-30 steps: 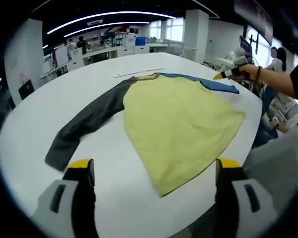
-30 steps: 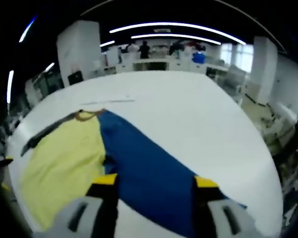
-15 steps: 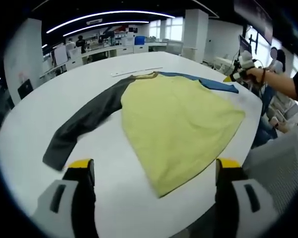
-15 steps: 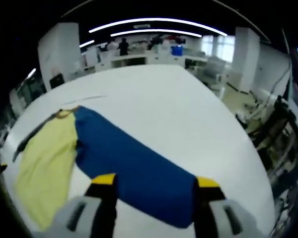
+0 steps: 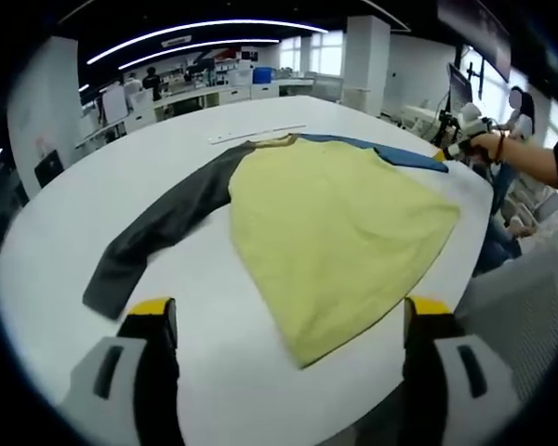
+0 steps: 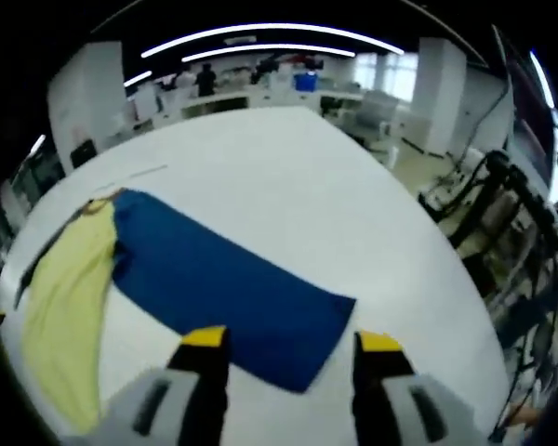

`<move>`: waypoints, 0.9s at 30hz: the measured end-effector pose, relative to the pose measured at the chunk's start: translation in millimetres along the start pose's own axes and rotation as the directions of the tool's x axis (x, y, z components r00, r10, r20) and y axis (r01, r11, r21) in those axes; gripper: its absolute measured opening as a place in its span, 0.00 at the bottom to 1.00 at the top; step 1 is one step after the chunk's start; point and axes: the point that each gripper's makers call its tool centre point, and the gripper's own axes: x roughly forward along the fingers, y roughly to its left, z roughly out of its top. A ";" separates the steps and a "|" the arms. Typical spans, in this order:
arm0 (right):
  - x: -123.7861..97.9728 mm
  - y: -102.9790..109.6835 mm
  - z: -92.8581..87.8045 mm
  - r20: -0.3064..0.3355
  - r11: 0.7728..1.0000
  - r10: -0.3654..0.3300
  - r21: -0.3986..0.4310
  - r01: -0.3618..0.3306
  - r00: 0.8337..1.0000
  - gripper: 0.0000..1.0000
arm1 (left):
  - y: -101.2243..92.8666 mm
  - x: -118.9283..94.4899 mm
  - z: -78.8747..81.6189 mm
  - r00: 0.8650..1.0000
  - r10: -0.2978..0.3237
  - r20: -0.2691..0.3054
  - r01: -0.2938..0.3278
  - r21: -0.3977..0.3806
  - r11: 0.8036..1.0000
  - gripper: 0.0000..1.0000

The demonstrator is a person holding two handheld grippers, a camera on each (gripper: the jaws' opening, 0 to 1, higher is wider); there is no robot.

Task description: Fold the garment on the visible template until the final outline fits inside the template.

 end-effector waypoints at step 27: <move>3.7 -9.0 -17.2 -0.034 0.999 -0.001 0.041 0.002 0.999 0.19 | 16.6 -10.4 -9.3 1.000 0.027 0.007 -0.027 0.011 1.000 0.99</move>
